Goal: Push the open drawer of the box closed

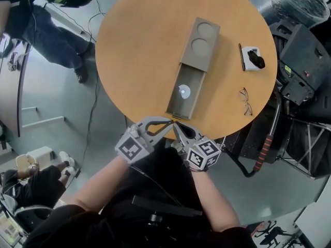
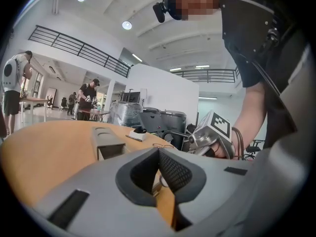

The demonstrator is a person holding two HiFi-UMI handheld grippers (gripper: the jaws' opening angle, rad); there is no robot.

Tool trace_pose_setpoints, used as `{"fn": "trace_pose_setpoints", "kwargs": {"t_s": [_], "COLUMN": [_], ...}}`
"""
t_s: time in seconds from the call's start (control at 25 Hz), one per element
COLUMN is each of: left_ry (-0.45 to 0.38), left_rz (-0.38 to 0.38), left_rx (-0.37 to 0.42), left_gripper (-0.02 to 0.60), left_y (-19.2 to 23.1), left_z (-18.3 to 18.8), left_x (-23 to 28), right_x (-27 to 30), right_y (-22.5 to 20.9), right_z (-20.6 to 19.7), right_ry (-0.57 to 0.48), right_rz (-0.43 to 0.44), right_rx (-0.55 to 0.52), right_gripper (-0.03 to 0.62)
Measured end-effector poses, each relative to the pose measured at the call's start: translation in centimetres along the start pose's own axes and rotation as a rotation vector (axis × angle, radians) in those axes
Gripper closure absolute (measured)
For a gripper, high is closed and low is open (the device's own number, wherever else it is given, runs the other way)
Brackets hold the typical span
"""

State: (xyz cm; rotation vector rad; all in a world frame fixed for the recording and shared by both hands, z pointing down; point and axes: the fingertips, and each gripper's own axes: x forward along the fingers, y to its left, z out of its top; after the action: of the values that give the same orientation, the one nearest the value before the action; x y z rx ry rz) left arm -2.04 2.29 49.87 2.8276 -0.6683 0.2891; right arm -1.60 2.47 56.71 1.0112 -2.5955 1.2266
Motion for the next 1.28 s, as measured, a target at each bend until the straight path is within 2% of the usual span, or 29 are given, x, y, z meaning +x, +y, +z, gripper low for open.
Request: {"fn": "trace_pose_setpoints", "kwargs": {"t_s": [0.2,0.64,1.28], "left_ry": [0.038,0.101,0.118], "left_rz": [0.004,0.0,-0.005], "left_rx": [-0.024,-0.052,-0.073], "left_gripper": [0.549,0.551,0.551], "left_y": [0.6,1.7,3.1], "left_z": [-2.9,-7.3,-7.4], "left_x": [0.9,1.6,2.8], "right_x": [1.6,3.6,4.6], "right_y": [-1.8,-5.0,-5.9], "right_z": [-2.1,-4.0,-1.9], "right_ry": [0.025,0.049,0.054], "right_rz": [-0.013,-0.035,-0.049], "right_rx": [0.047,0.1,0.051], "right_gripper": [0.586,0.586,0.588]}}
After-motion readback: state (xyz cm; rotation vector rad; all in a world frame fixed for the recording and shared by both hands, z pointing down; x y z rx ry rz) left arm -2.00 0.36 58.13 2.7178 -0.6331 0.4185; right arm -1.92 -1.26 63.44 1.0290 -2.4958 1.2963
